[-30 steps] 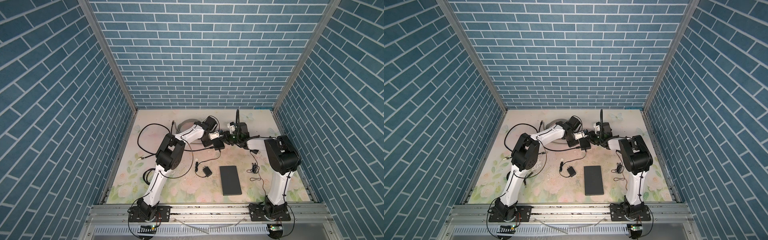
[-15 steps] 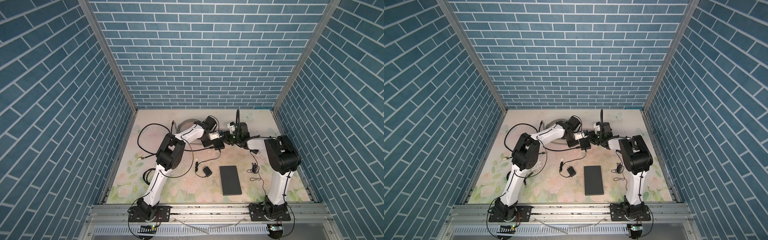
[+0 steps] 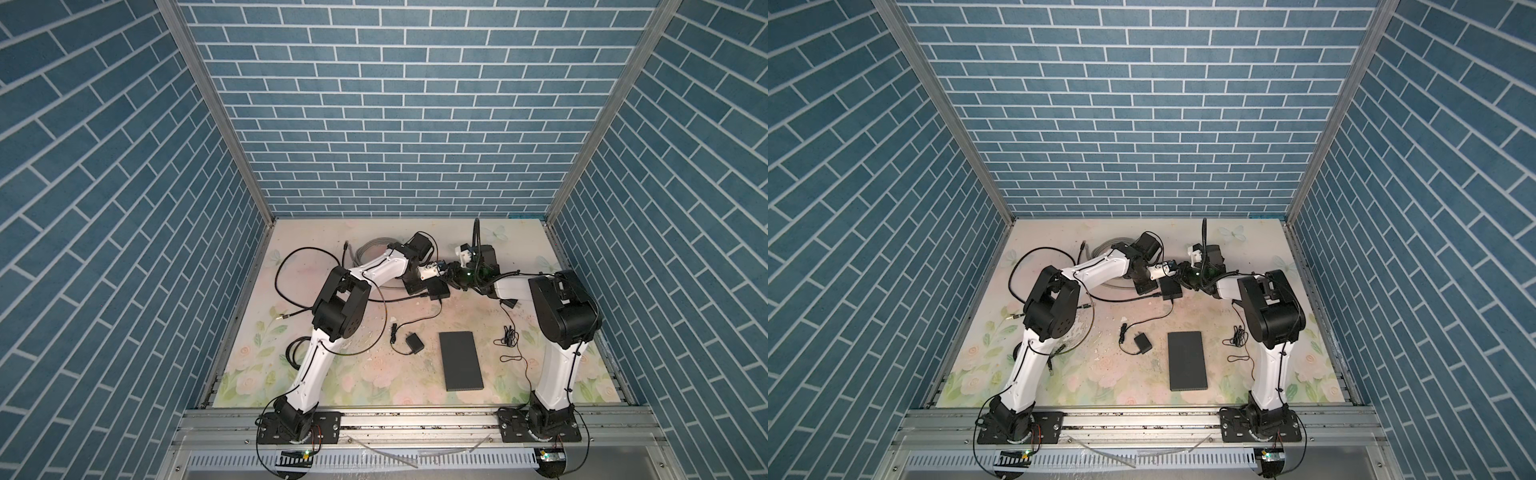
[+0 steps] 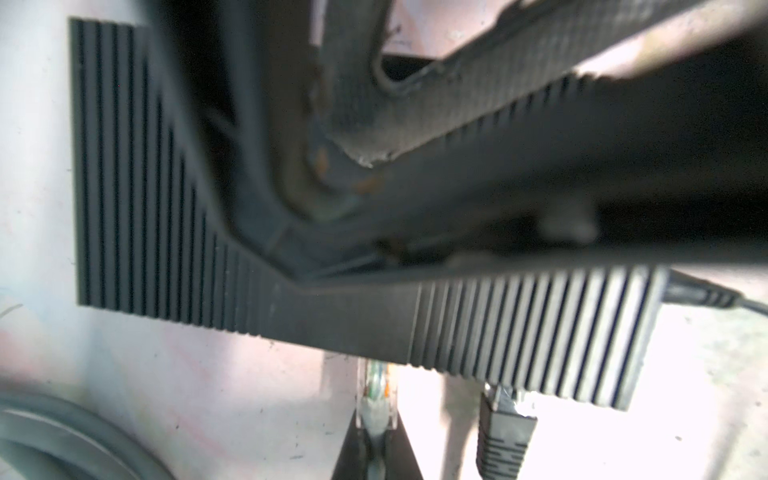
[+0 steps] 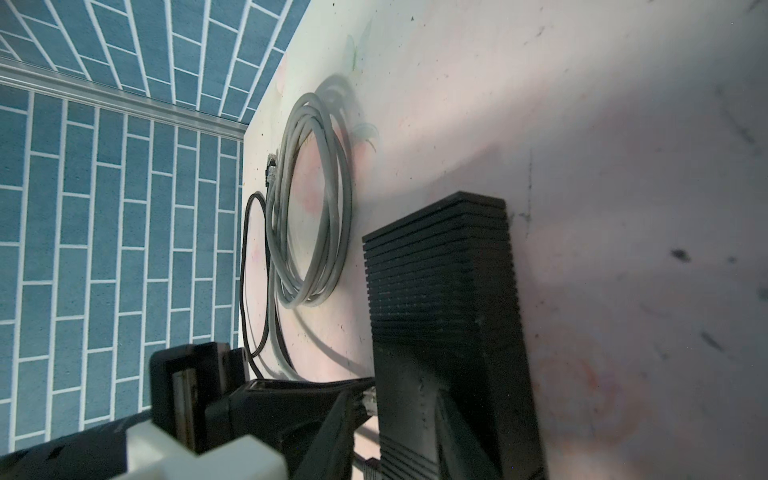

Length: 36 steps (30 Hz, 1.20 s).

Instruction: Insert the plug into the switch port

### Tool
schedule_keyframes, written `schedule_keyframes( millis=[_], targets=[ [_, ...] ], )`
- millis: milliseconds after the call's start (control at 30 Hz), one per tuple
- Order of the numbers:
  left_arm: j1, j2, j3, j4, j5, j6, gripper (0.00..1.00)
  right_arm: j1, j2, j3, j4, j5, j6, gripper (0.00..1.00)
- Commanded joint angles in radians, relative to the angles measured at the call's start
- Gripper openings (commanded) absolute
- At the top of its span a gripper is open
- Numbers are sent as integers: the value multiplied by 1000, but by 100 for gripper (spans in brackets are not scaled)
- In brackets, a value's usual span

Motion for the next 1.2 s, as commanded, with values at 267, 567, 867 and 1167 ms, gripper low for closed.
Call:
schedule_keyframes(
  millis=[267,567,867,1167],
  targets=[
    [-17,-5,-36,59,5,18,0,-22,-94,-12,-80,-2,-49,39],
    [-17,6,-21,44,9,21,0,-61,-109,-29,-99,40,-88,40],
    [-20,35,13,-17,5,46,0,-60,-63,-15,-171,74,-158,41],
    [-22,72,65,-31,-2,20,0,-55,-26,-6,-150,33,-150,42]
  ],
)
